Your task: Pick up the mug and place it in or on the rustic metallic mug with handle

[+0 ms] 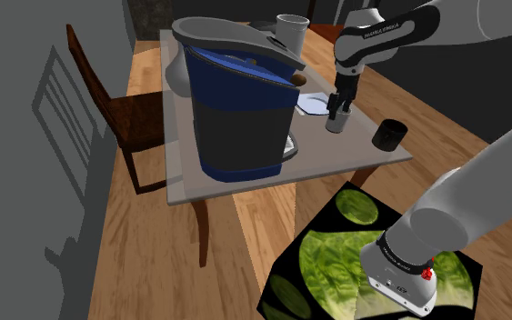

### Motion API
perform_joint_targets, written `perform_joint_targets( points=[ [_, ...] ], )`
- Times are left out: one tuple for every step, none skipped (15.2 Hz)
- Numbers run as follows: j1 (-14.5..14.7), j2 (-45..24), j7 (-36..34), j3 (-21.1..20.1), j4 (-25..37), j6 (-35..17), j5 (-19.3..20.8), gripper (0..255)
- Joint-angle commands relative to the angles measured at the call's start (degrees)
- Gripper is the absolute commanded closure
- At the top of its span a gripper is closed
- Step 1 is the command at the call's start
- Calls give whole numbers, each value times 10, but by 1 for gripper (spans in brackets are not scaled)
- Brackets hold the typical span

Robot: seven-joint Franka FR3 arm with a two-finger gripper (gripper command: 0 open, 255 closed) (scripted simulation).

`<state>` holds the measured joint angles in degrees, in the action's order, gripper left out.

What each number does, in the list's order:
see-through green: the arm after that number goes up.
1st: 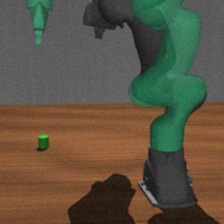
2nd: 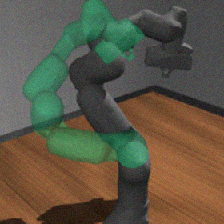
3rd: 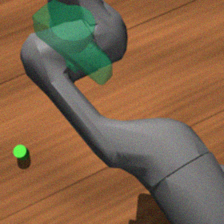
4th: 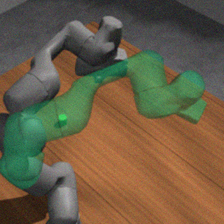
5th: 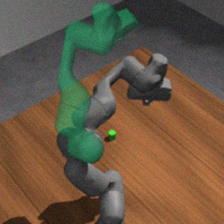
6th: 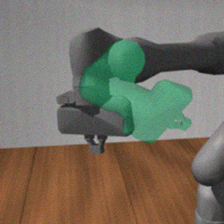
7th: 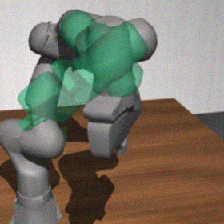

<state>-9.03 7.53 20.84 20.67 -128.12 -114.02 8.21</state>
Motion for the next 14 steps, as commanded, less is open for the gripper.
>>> perform_joint_targets(
  points=[
    [-6,-42,20,12,29,-21,-8,0],
    [-10,-61,29,17,44,-29,-13,0],
    [-14,-81,38,21,59,-37,-19,0],
    [-18,-100,48,25,74,-44,-25,0],
    [-22,-120,57,29,91,-51,-32,0],
    [-26,-134,64,31,103,-55,-37,0],
    [-27,-138,64,30,98,-63,-38,0],
    [-27,-141,65,31,94,-70,-39,0],
    [-28,-144,66,31,90,-78,-41,0],
    [-29,-147,67,31,86,-85,-42,0],
    [-29,-151,68,31,82,-93,-43,0],
    [-30,-155,69,31,78,-100,-44,0],
    [-31,-159,70,31,74,-107,-46,0],
    [-31,-161,71,31,72,-112,-47,0]
  ],
)
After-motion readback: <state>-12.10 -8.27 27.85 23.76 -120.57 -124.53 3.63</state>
